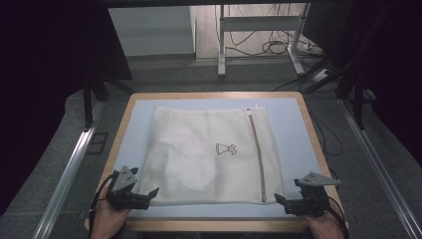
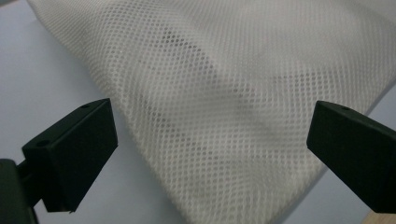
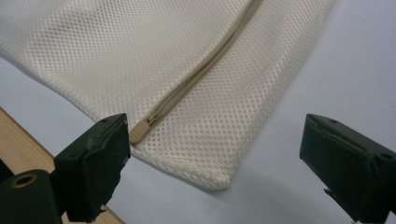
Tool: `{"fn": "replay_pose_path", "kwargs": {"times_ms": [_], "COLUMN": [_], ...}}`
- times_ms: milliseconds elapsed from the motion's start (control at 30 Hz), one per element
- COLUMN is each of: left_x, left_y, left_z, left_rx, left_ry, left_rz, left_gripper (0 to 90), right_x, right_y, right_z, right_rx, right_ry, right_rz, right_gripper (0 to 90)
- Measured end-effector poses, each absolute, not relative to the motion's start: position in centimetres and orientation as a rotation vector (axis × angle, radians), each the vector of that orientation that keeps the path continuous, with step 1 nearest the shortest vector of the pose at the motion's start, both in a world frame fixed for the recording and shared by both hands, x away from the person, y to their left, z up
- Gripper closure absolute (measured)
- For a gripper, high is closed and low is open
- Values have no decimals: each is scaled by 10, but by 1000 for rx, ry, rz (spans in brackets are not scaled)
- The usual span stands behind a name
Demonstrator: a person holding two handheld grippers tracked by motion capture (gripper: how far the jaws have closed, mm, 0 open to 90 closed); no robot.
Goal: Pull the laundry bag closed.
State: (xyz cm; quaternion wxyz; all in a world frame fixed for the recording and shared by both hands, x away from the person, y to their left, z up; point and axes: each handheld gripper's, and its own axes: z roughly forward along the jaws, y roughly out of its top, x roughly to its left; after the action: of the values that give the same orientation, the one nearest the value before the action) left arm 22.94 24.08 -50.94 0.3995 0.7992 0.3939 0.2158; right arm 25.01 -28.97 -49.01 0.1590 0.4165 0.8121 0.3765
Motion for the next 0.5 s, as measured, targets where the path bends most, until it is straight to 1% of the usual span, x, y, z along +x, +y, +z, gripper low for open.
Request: {"fn": "replay_pose_path", "kwargs": {"times_ms": [67,100,167,300,500], "left_x": [234,235,234,232,234], "left_y": [241,240,237,233,234], "left_z": [-513,-514,-515,-514,-517], "left_rx": [2008,2015,2039,2035,2037], "left_ry": [996,996,982,952,951], "left_rz": [453,428,443,437,420], "left_gripper": [10,5,5,6,7], "right_x": [250,250,249,246,249], "right_y": [-290,-290,-289,-285,-286], "right_z": [-490,-490,-491,-490,-491], "right_rx": [1173,1162,1136,1076,1074], "right_ry": [2322,2325,2332,2331,2353], "right_rz": [1089,1094,1088,1058,1083], "right_gripper": [74,69,57,39,36]}}
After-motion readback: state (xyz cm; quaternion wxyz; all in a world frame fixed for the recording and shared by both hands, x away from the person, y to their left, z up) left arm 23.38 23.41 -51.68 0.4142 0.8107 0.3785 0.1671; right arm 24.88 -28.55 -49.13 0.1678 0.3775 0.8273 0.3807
